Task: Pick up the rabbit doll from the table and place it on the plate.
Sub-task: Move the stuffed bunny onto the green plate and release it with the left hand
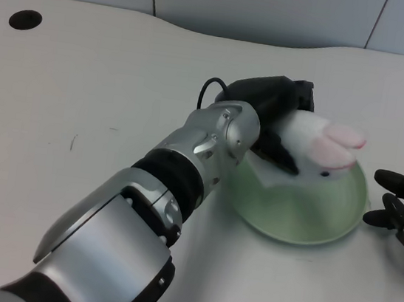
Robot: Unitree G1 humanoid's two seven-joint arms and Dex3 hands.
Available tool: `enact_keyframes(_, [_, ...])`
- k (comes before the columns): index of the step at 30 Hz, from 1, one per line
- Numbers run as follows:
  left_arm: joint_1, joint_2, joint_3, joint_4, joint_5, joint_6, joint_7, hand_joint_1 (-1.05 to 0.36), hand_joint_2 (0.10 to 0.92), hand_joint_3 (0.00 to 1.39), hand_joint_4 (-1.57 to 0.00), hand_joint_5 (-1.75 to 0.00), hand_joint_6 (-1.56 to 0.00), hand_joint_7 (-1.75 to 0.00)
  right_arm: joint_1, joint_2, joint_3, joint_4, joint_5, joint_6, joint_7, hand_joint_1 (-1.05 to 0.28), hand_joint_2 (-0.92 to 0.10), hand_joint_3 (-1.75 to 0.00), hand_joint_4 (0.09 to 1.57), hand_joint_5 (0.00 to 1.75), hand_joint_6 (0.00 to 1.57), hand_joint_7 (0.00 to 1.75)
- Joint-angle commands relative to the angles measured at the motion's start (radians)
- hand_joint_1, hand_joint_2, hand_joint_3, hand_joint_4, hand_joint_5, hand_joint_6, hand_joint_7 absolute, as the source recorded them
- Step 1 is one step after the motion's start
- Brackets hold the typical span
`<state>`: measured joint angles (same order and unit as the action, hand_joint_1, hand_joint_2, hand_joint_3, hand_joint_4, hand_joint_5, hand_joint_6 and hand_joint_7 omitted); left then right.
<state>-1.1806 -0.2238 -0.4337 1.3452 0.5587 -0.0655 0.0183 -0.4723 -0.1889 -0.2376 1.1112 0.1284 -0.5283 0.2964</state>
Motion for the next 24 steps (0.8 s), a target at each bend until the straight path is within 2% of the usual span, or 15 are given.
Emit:
enact_keyframes(1, [0.019, 0.004, -0.023, 0.008, 0.023, -0.016, 0.007, -0.22, 0.891, 0.14, -0.60, -1.25, -0.68, -1.23, 0.017, -0.004, -0.001, -0.011, 0.003, -0.013, -0.001, -0.42, -0.92, -0.27, 0.73, 0.93, 0.97, 0.00])
enact_keyframes(2, [0.022, 0.004, -0.028, 0.008, 0.029, -0.018, 0.010, -0.24, 0.889, 0.11, -0.61, -1.20, -0.72, -1.00, 0.017, -0.003, 0.000, -0.011, 0.004, -0.014, -0.002, -0.42, -0.92, -0.27, 0.73, 0.94, 0.98, 0.00])
enact_keyframes(4, [0.028, 0.004, -0.036, 0.008, 0.036, -0.020, 0.017, -0.25, 0.891, 0.09, -0.62, -1.17, -0.75, -0.87, 0.017, -0.001, 0.000, -0.013, 0.005, -0.012, -0.002, -0.42, -0.92, -0.27, 0.73, 0.94, 0.98, 0.00])
enact_keyframes(6, [0.033, 0.004, -0.042, 0.009, 0.040, -0.022, 0.022, -0.25, 0.898, 0.07, -0.58, -1.30, -0.70, -0.93, 0.017, 0.000, 0.000, -0.014, 0.006, -0.010, -0.002, -0.43, -0.92, -0.27, 0.73, 0.96, 0.98, 0.00])
enact_keyframes(9, [0.035, 0.004, -0.051, 0.011, 0.044, -0.019, 0.023, -0.26, 0.896, 0.05, -0.55, -1.33, -0.66, -0.95, 0.018, 0.002, 0.001, -0.016, 0.005, -0.008, -0.006, -0.42, -0.92, -0.27, 0.73, 0.97, 0.98, 0.00])
enact_keyframes(10, [0.036, 0.002, -0.056, 0.012, 0.049, -0.012, 0.023, -0.27, 0.896, 0.05, -0.55, -1.33, -0.65, -0.95, 0.019, 0.003, 0.000, -0.017, 0.007, -0.010, -0.003, -0.42, -0.92, -0.27, 0.73, 0.98, 0.98, 0.00])
enact_keyframes(13, [0.035, -0.004, -0.063, 0.013, 0.060, 0.005, 0.023, -0.29, 0.918, 0.04, -0.50, -1.26, -0.60, -0.87, 0.021, 0.006, -0.003, -0.019, 0.013, -0.010, 0.006, -0.41, -0.92, -0.27, 0.72, 0.98, 0.98, 0.00])
enact_keyframes(16, [0.033, -0.007, -0.067, 0.013, 0.062, 0.017, 0.021, -0.30, 0.921, 0.05, -0.51, -1.20, -0.64, -0.78, 0.022, 0.008, -0.007, -0.021, 0.018, -0.006, 0.011, -0.42, -0.92, -0.27, 0.72, 1.00, 0.98, 0.00])
enact_keyframes(18, [0.036, -0.013, -0.050, 0.013, 0.044, 0.022, 0.017, -0.32, 0.921, 0.04, -0.52, -1.16, -0.66, -0.75, 0.025, 0.007, -0.003, -0.022, 0.010, -0.013, 0.005, -0.42, -0.92, -0.27, 0.72, 1.00, 0.98, 0.00])
enact_keyframes(21, [0.029, -0.023, -0.034, 0.017, 0.027, 0.053, -0.014, -0.38, 0.921, 0.03, -0.51, -1.10, -0.62, -0.69, 0.027, 0.009, -0.006, -0.023, 0.016, -0.015, 0.017, -0.41, -0.92, -0.28, 0.71, 1.01, 0.98, 0.00])
enact_keyframes(23, [0.029, -0.024, -0.028, 0.016, 0.024, 0.053, -0.022, -0.39, 0.921, 0.03, -0.51, -1.08, -0.61, -0.68, 0.027, 0.009, -0.005, -0.024, 0.014, -0.014, 0.014, -0.40, -0.92, -0.28, 0.70, 1.01, 0.98, 0.00])
enact_keyframes(24, [0.030, -0.023, -0.025, 0.015, 0.021, 0.049, -0.026, -0.41, 0.895, 0.01, -0.45, -1.06, -0.56, -0.68, 0.027, 0.009, -0.004, -0.024, 0.013, -0.013, 0.012, -0.42, -0.92, -0.28, 0.71, 1.01, 0.98, 0.01])
